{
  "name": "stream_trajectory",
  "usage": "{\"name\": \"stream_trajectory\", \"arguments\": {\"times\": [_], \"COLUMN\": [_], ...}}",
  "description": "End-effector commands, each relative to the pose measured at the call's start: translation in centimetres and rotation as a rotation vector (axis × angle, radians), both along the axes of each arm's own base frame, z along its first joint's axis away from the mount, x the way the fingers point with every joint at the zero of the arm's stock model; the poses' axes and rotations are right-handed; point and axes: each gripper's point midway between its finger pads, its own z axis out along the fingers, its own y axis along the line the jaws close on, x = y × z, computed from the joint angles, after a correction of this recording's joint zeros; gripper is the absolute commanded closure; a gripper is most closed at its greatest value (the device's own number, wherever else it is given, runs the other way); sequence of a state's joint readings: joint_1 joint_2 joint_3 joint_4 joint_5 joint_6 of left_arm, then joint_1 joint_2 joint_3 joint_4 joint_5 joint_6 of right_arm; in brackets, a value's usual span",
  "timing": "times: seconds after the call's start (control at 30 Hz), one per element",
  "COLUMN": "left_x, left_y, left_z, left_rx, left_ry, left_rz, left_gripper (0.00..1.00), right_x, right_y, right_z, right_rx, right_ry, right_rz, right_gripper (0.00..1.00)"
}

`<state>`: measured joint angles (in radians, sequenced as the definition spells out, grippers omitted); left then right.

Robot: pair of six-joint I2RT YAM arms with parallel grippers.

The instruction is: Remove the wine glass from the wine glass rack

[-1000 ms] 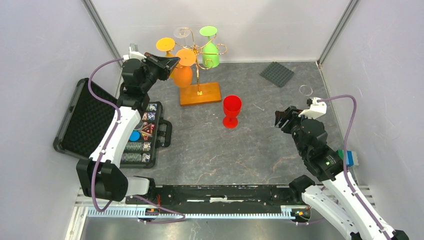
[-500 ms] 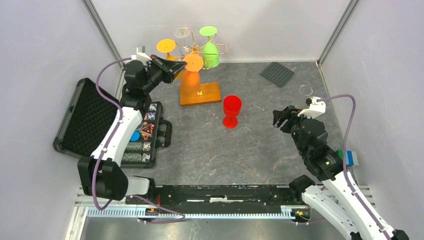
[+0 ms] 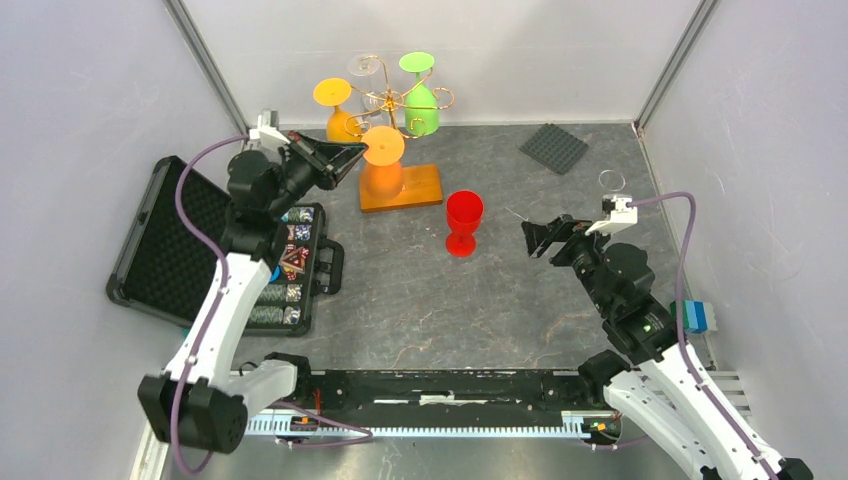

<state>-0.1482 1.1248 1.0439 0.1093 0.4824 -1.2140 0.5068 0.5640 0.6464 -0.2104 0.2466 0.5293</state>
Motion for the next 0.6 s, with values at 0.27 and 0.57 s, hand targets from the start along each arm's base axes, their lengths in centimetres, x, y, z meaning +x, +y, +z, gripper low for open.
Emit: {"name": "stream_trajectory", "arguments": {"times": [0.27,0.57], "left_x": [-9.9,-14.4], "left_y": [0.1,-3.7], "left_z": [7.9,11.4], "left_rx": [-0.174,-0.346], "left_ry": [-0.141,-0.166], "left_rz": [-0.109,-0.345], "left_gripper": [0.98,0.98], "right_x": [-3.4,-6.2], "right_y": [9.9,12.6], "right_z": [7.4,12.4], "right_rx": [0.450,0.700], "right_ry": [-0.247,-0.386], "right_rz": [0.566,0.778], "right_gripper": [0.05,0.03]}}
